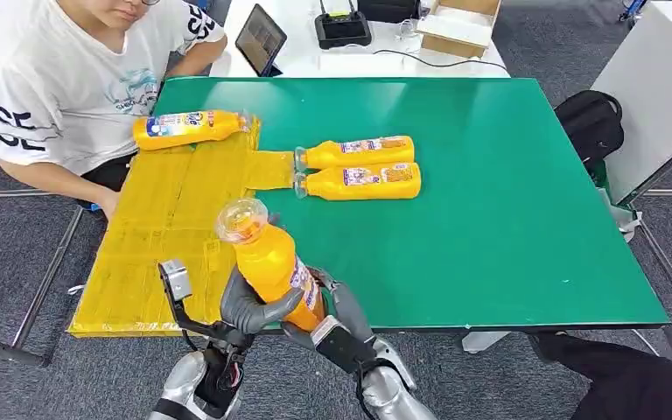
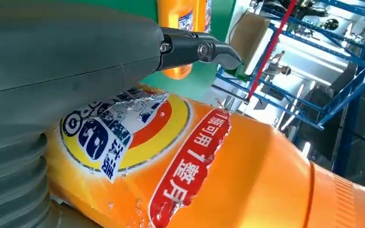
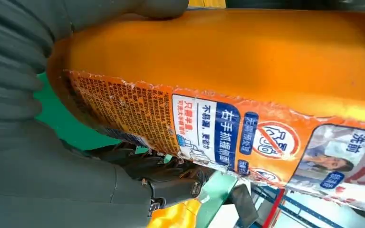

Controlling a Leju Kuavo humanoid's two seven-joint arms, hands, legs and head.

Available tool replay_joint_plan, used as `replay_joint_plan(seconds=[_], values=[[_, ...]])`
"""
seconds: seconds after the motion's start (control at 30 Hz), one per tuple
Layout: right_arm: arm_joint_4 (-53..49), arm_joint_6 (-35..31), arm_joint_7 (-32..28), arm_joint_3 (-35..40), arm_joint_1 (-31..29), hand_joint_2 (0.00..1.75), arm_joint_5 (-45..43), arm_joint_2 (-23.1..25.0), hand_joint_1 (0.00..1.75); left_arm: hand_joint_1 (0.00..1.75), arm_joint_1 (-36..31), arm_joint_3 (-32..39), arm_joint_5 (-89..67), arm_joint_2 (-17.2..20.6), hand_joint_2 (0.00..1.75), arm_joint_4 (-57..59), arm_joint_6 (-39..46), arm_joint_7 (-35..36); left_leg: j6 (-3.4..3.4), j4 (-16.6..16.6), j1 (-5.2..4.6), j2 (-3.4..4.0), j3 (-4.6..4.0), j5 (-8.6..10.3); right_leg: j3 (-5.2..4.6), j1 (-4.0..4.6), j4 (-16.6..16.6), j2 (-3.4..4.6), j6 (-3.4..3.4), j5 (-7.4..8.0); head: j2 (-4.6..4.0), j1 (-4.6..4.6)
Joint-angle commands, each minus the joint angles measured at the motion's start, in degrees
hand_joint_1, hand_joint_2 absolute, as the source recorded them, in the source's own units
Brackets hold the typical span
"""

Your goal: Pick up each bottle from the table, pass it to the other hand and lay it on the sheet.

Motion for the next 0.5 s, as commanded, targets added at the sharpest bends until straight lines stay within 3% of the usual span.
replay_joint_plan(seconds=[0.03, 0.07, 0.33, 0.5], values=[[6.8, 2.9, 0.5, 5.1, -0.9, 1.75, 1.4, -1.1, 1.75, 0.63, -3.7, -1.7, 0.0, 0.0, 1.75, 3.5, -0.6, -0.2, 0.06, 0.0, 0.04, -0.07, 0.22, -0.05, 0.27, 0.08, -0.1, -0.13, -0.14, -0.06, 0.00, 0.02], [6.7, 3.1, 0.5, 5.0, -0.9, 1.75, 1.4, -1.0, 1.75, 1.75, -3.7, -1.7, -0.8, 0.1, 1.75, 3.3, -0.3, -0.7, 0.04, 0.0, 0.02, -0.06, 0.14, -0.02, 0.17, 0.05, -0.1, -0.11, -0.10, -0.04, 0.00, 0.00], [5.7, 4.1, 1.2, 4.4, -0.6, 1.75, 1.4, -1.0, 1.75, 1.75, -4.0, -1.3, -13.6, 1.0, 1.75, 1.8, 8.6, -6.0, 0.04, 0.0, 0.02, -0.06, 0.13, -0.03, 0.17, 0.05, 0.0, -0.12, -0.12, -0.05, 0.00, 0.02], [6.1, 4.5, 1.4, 4.2, -0.7, 1.75, 1.2, -0.9, 1.75, 1.75, -4.0, -0.8, -15.8, 1.0, 1.75, 1.9, 9.5, -6.5, 0.07, 0.0, 0.04, -0.06, 0.31, -0.09, 0.35, 0.09, -0.1, -0.15, -0.20, -0.11, 0.00, 0.00]])
